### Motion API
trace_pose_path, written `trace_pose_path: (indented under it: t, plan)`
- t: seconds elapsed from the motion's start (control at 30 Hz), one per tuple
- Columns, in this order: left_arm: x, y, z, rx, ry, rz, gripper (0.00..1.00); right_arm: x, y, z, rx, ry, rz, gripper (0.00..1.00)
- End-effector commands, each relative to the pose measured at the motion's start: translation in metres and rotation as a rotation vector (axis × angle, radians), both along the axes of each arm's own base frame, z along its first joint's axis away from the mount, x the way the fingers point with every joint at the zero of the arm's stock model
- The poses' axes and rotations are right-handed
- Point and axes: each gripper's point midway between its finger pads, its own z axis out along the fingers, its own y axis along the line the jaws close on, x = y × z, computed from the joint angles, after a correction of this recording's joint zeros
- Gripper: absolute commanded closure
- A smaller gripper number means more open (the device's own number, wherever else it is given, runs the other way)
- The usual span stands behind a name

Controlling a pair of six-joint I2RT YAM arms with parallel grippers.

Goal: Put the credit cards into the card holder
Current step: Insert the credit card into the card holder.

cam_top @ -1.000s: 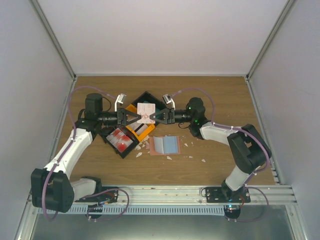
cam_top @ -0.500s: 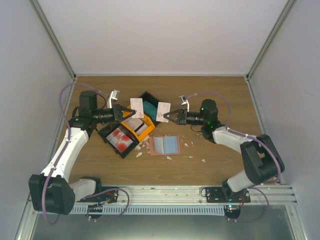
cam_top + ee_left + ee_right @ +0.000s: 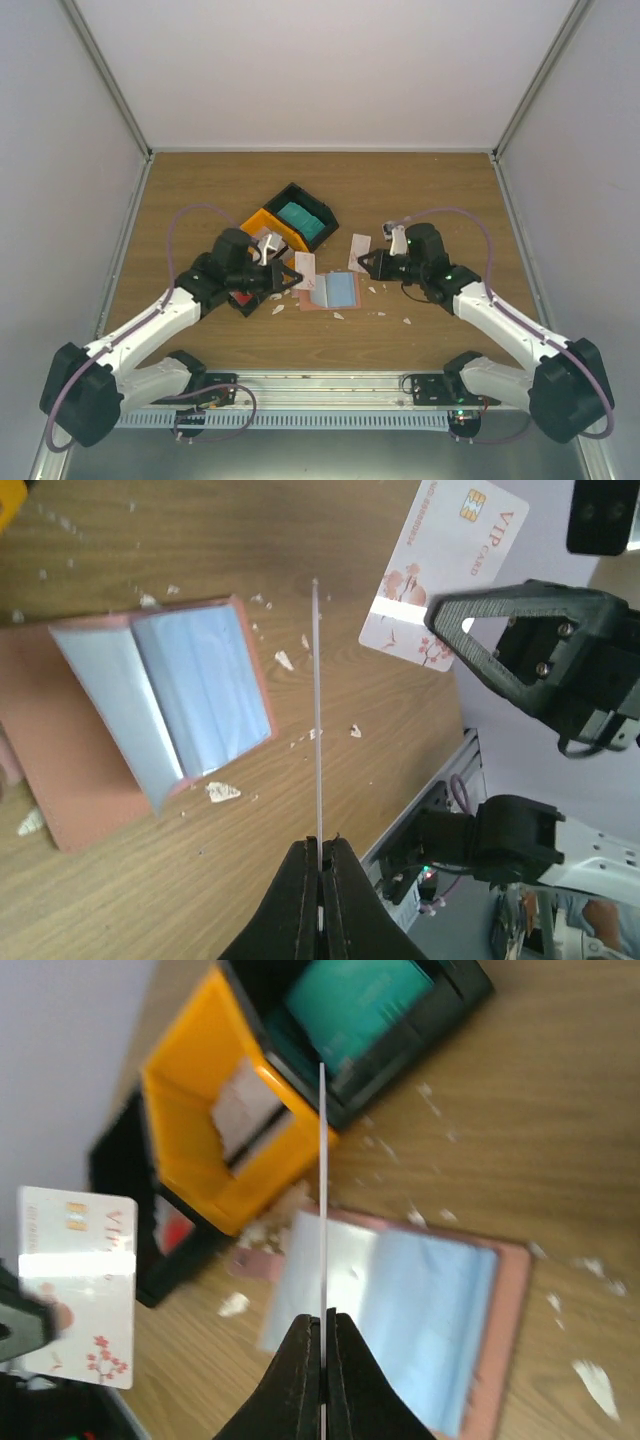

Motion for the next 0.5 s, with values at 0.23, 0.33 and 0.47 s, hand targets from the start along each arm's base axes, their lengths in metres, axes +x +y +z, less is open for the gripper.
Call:
trace_pose_path:
  t: [0.23,0.33,0.47]
  plan:
    - [0.012,-0.049,-0.046,0.011,0.025,0.1,1.0,-0.024,-0.022,-0.07,-0.298,0.125,-0.089,0.99]
    - [0.021,-0.056,-0.057,0.048,0.037,0.113,1.0,-0.022,-0.016,-0.078,-0.303,0.143,-0.077,0.99]
    - [0.024,-0.055,-0.073,0.077,0.044,0.132,1.0,-0.024,-0.011,-0.093,-0.323,0.178,-0.07,0.99]
